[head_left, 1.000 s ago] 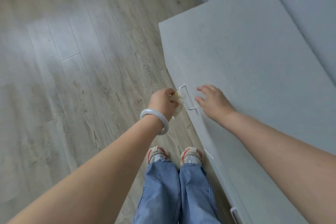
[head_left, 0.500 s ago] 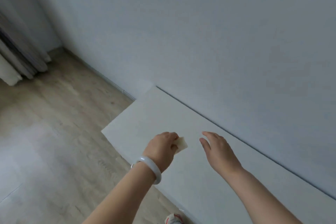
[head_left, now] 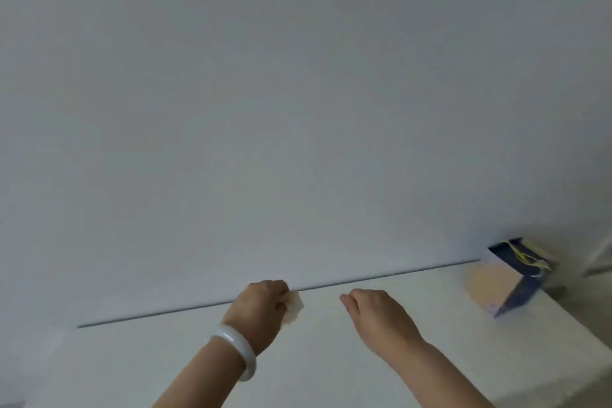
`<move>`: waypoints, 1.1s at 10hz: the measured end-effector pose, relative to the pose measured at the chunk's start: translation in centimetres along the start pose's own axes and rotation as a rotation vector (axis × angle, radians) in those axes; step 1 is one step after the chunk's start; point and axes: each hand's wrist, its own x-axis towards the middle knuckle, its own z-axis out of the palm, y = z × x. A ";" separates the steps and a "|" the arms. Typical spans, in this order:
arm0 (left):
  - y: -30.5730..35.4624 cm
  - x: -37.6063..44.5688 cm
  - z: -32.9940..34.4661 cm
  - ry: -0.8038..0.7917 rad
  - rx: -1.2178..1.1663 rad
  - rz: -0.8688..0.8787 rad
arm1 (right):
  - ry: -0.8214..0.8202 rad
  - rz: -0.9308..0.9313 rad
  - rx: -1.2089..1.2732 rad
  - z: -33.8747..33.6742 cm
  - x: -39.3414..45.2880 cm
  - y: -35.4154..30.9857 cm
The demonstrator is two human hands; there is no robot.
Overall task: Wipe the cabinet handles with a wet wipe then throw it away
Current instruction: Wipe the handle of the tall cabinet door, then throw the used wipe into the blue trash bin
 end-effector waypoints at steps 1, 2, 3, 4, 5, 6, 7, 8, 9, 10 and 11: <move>6.6 1.6 1.2 -0.026 0.010 0.108 | 0.068 0.085 -0.023 -3.9 -1.5 4.6; 14.9 2.7 4.2 -0.097 0.026 0.238 | 0.129 0.197 -0.023 -8.8 -4.6 11.0; 23.1 3.0 7.3 -0.160 0.029 0.331 | 0.206 0.272 -0.066 -13.2 -7.3 17.3; 30.6 3.7 11.1 -0.219 0.009 0.419 | 0.238 0.354 -0.148 -16.9 -9.6 23.9; 39.4 3.7 16.3 -0.261 0.018 0.541 | 0.274 0.427 -0.136 -20.7 -12.8 31.6; 47.5 3.0 21.0 -0.245 0.080 0.679 | 0.302 0.503 -0.125 -24.6 -16.3 37.4; 54.5 2.4 25.3 -0.217 0.065 0.777 | 0.321 0.556 -0.088 -27.9 -19.7 42.6; 59.6 1.7 29.2 -0.223 0.042 0.806 | 0.345 0.586 -0.042 -29.5 -21.9 47.5; 63.4 1.8 33.0 -0.239 0.036 0.832 | 0.357 0.634 0.007 -30.1 -23.0 52.1; 66.2 3.1 37.9 -0.297 0.021 0.827 | 0.315 0.696 0.115 -29.8 -23.7 56.5; 68.5 4.9 43.0 -0.424 -0.006 0.763 | 0.240 0.769 0.173 -28.9 -24.1 61.0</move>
